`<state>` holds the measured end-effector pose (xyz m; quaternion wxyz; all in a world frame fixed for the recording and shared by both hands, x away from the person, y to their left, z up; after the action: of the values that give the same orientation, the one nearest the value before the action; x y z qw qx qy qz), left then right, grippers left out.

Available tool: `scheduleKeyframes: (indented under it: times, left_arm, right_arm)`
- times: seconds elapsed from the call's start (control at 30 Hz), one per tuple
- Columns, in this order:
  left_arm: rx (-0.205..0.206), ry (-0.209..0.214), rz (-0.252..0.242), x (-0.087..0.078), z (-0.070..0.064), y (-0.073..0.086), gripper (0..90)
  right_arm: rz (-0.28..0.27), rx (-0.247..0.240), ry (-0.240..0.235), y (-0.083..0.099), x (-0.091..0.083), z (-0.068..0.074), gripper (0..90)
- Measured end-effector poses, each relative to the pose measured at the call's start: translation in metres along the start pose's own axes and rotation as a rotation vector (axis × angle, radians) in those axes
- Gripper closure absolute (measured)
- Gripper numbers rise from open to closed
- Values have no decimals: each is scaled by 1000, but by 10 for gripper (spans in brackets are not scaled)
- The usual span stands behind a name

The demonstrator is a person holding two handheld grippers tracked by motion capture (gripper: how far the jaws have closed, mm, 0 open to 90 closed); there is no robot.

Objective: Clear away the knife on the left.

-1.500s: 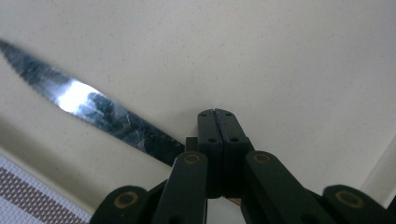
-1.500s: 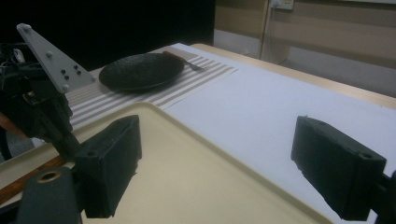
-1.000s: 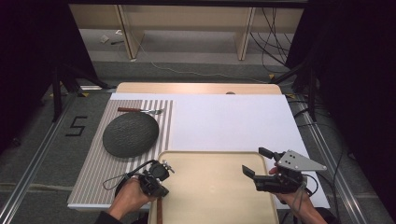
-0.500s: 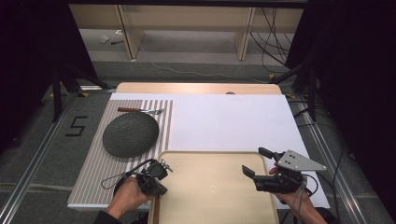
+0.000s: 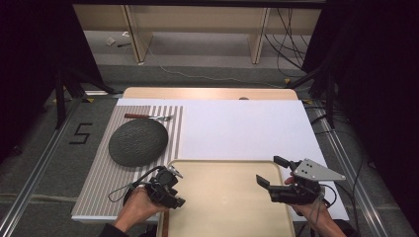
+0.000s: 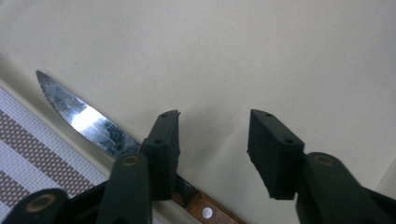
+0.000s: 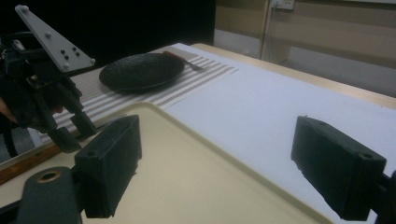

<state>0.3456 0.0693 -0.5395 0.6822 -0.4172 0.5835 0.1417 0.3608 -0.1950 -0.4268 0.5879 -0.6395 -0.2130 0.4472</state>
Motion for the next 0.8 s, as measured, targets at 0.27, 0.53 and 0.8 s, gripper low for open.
scheduleKeyframes:
  times: [0.27, 0.53, 0.8]
  left_arm:
    - [-7, 4, -44, -2, -2, -6, 374]
    - [-32, 27, -112, -7, -3, -14, 289]
    - [-47, 29, -164, -12, -3, -20, 198]
  right_arm:
    - [-3, -2, 0, 0, 0, 0, 170]
    - [-1, 0, 0, 0, 0, 0, 170]
    - [-2, 0, 0, 0, 0, 0, 170]
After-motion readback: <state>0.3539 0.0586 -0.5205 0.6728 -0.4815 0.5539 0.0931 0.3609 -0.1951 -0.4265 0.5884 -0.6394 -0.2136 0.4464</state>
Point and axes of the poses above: each handheld gripper's, and its own axes: x roughly forward along the jaws, y roughly out of its underside, z roughly to its left, the point moved 10 cm from there along x, roughly forward along the jaws, and after that the axes turned 11 degrees about -y, right-handed, at the moved point
